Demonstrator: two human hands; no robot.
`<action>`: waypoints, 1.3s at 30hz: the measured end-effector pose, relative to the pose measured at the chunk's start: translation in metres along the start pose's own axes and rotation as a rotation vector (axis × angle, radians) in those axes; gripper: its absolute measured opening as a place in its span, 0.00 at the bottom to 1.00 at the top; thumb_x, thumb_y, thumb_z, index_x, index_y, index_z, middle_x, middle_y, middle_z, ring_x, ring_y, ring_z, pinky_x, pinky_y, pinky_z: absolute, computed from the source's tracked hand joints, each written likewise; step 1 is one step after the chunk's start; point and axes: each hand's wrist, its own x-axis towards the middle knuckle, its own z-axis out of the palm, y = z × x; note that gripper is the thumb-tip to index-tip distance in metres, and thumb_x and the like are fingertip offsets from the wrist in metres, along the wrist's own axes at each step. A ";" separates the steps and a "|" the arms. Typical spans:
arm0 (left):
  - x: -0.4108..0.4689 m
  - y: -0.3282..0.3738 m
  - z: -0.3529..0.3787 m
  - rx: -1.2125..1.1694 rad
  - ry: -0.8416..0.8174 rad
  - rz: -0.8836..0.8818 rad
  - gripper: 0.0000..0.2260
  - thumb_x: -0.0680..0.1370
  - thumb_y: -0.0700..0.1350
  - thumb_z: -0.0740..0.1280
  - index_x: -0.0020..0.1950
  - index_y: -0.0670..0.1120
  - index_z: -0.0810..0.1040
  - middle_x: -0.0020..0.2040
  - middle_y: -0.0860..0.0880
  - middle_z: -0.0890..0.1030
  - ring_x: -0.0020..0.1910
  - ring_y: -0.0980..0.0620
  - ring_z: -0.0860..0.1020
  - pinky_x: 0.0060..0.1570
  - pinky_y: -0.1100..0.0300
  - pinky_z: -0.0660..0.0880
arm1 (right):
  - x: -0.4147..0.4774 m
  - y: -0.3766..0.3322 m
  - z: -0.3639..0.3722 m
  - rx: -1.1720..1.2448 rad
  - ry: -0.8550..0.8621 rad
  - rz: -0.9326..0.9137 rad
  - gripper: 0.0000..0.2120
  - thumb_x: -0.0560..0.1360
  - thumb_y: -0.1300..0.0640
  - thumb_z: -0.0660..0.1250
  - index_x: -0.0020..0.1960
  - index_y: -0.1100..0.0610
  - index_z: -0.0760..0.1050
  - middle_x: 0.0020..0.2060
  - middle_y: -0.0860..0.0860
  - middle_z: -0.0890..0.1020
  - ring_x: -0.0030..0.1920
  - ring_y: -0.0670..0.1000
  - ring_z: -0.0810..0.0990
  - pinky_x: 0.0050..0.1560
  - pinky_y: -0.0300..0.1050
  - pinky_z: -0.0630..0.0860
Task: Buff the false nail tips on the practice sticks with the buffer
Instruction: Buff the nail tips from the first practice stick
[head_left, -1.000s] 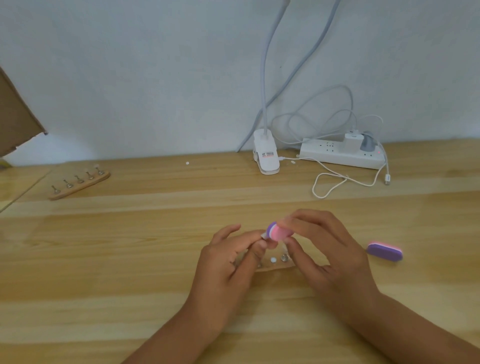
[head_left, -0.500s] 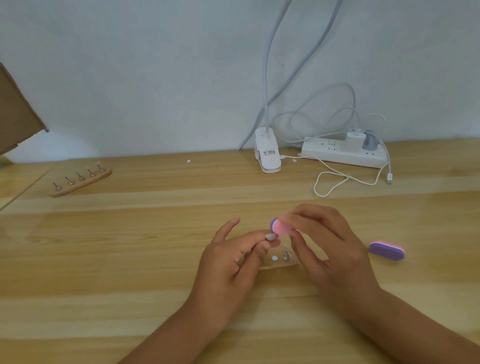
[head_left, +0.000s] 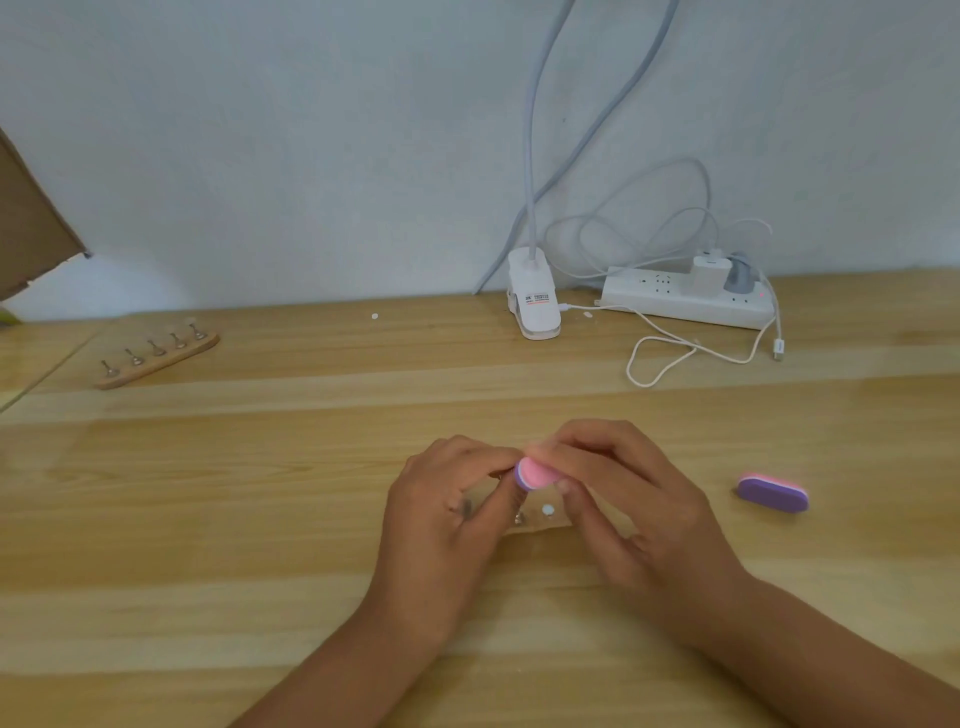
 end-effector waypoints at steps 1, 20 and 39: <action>0.000 0.000 0.000 0.013 -0.001 -0.002 0.09 0.74 0.55 0.65 0.47 0.55 0.83 0.43 0.58 0.81 0.43 0.54 0.79 0.45 0.48 0.75 | 0.000 0.001 0.000 -0.020 0.000 -0.002 0.17 0.73 0.74 0.67 0.60 0.65 0.80 0.53 0.58 0.80 0.54 0.52 0.80 0.53 0.44 0.77; -0.001 -0.003 0.000 -0.021 -0.029 0.022 0.06 0.74 0.52 0.67 0.46 0.54 0.83 0.43 0.58 0.81 0.44 0.54 0.78 0.44 0.51 0.74 | -0.003 -0.003 -0.001 -0.025 -0.074 -0.055 0.18 0.75 0.73 0.65 0.63 0.62 0.80 0.56 0.58 0.80 0.56 0.51 0.80 0.57 0.40 0.76; 0.000 -0.001 0.001 0.000 -0.046 -0.022 0.05 0.74 0.51 0.68 0.44 0.54 0.84 0.42 0.58 0.81 0.45 0.54 0.79 0.45 0.61 0.73 | -0.001 0.002 -0.003 -0.006 -0.051 0.019 0.19 0.74 0.74 0.66 0.61 0.61 0.81 0.57 0.54 0.79 0.58 0.49 0.79 0.56 0.41 0.76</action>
